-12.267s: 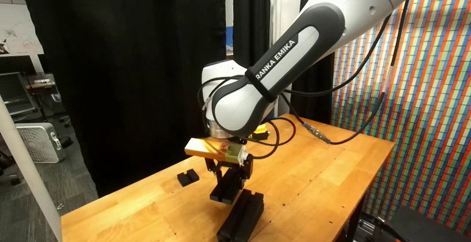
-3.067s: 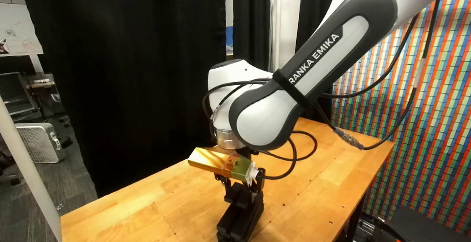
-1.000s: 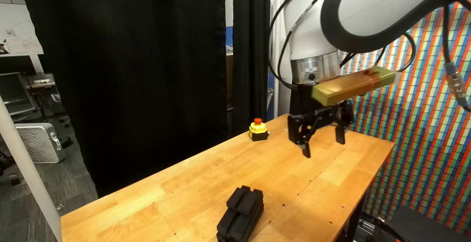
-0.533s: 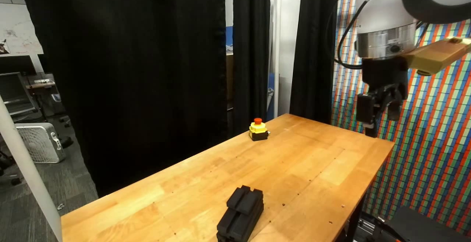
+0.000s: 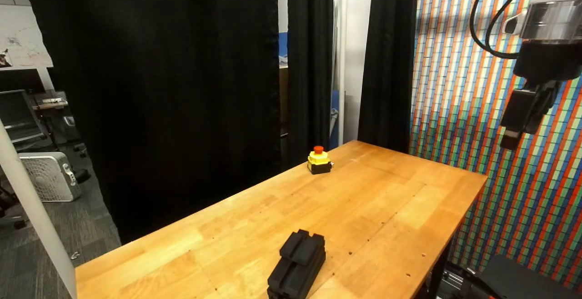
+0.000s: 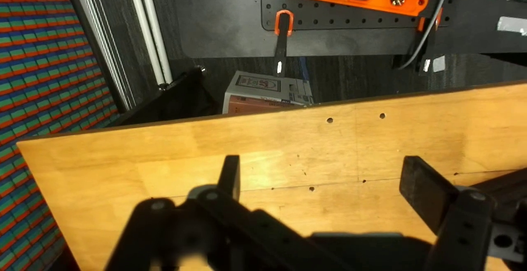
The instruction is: Stack the black objects
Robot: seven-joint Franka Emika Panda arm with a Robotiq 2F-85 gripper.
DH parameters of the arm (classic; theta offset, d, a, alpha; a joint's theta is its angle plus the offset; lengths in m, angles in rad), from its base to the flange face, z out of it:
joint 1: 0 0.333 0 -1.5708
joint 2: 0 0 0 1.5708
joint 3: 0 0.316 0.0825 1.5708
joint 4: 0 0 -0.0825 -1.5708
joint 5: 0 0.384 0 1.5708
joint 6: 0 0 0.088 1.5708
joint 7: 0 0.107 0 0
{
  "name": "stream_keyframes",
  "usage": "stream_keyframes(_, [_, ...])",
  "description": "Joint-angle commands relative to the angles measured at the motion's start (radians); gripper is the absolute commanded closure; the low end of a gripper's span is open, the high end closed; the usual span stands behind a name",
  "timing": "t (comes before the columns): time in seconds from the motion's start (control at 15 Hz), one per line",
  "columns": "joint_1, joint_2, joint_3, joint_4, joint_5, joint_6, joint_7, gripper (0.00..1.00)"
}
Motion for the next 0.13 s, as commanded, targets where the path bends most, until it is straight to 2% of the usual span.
stream_keyframes(0.0, [-0.02,-0.001,0.011,-0.003,0.012,0.003,-0.016,0.0])
stream_keyframes(0.07, [-0.02,-0.001,0.011,-0.003,0.012,0.003,-0.016,0.0])
